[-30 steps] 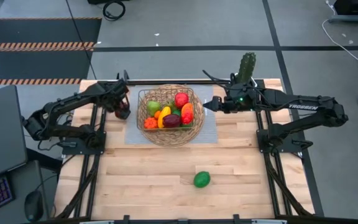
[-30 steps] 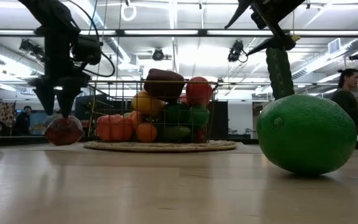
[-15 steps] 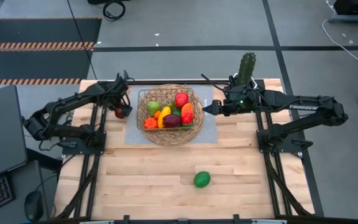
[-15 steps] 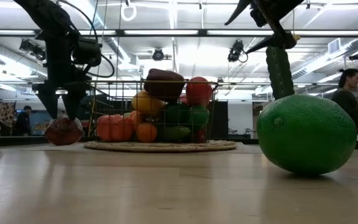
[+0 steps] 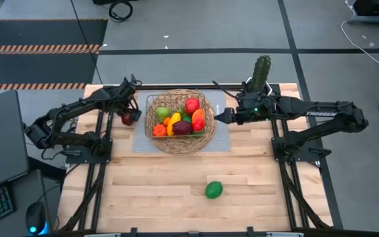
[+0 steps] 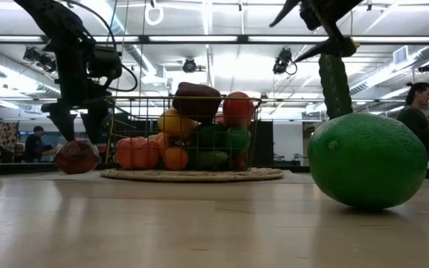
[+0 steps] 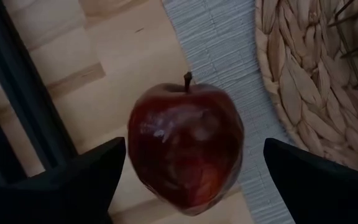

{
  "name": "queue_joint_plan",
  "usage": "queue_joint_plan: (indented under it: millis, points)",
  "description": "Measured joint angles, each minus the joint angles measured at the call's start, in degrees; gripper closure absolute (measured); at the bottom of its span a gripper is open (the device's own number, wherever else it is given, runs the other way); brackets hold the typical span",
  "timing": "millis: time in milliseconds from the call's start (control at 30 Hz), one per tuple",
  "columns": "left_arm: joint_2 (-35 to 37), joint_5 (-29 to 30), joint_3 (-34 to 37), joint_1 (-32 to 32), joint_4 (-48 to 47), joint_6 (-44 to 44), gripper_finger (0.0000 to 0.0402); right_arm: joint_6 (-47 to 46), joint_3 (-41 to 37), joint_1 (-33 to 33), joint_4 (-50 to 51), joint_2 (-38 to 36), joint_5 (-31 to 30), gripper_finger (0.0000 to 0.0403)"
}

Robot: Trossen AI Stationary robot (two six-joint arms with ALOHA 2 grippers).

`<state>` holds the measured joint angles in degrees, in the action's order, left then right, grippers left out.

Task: Build produce basket
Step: Put the dark apple into the gold wire basket

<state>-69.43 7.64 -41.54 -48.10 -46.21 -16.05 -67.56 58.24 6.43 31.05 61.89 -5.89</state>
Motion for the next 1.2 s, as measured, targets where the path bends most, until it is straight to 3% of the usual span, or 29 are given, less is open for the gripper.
queue_joint_plan:
  millis: [333, 1200]
  points:
    - [-0.11, 0.06, 0.0, -0.07, 0.38, -1.29, 0.0012, -0.41, 0.0, -1.93, 0.0, 0.0, 0.0, 0.0019]
    - [-10.37, -0.1, -0.07, 0.09, 3.09, -1.22, 0.0012, -1.5, 0.0, -1.99, 0.54, 0.0, -0.02, 0.0019]
